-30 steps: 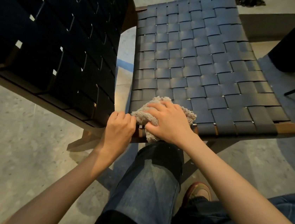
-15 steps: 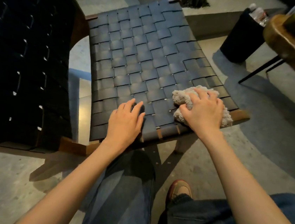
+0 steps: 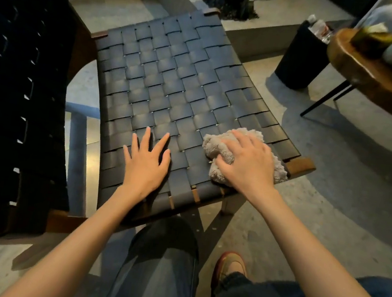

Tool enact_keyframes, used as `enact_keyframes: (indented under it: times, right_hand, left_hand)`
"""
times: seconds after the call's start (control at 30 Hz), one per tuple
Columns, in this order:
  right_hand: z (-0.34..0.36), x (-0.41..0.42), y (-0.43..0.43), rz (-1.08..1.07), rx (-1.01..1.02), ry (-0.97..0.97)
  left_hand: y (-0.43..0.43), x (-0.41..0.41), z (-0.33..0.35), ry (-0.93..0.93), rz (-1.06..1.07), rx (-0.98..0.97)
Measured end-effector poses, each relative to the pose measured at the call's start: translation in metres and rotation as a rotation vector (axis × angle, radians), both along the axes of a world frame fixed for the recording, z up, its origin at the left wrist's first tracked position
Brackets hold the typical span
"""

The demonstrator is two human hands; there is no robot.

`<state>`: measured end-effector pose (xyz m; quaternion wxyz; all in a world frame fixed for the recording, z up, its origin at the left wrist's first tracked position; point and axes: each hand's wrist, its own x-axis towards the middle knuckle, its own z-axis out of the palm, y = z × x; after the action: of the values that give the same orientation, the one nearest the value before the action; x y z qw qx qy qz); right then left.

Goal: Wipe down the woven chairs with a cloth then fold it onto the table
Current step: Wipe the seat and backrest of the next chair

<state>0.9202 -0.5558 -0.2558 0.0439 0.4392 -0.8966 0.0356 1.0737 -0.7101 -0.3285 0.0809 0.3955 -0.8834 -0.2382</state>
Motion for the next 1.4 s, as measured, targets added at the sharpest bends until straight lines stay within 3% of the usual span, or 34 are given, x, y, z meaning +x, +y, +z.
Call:
enact_keyframes:
  times: [0.13, 0.3, 0.5, 0.67, 0.8, 1.07, 1.23, 1.4]
  right_hand:
    - [0.002, -0.042, -0.015, -0.220, -0.006, 0.041]
    - [-0.002, -0.073, -0.053, -0.283, 0.002, -0.007]
    - [-0.027, -0.038, -0.117, 0.021, 0.070, -0.044]
    - [-0.056, 0.029, -0.177, 0.298, 0.058, -0.184]
    - [-0.062, 0.035, -0.189, 0.348, 0.015, -0.194]
    - [-0.019, -0.080, -0.127, 0.058, -0.001, 0.044]
    - [0.000, -0.128, -0.097, -0.204, -0.088, -0.010]
    - [-0.012, -0.105, -0.121, -0.105, -0.014, 0.019]
  left_hand:
    - [-0.020, -0.011, -0.005, -0.026, 0.033, -0.035]
    - [-0.040, -0.015, -0.011, 0.015, 0.110, -0.041]
    - [-0.044, -0.001, -0.015, 0.188, 0.116, -0.054]
    - [-0.045, 0.011, -0.021, 0.172, 0.290, -0.068]
    - [-0.047, 0.009, -0.024, 0.145, 0.257, -0.102]
    - [-0.057, -0.020, -0.022, 0.058, 0.200, -0.077]
    - [-0.055, -0.059, -0.016, 0.045, 0.129, -0.037]
    - [-0.057, -0.069, -0.015, 0.076, 0.154, -0.042]
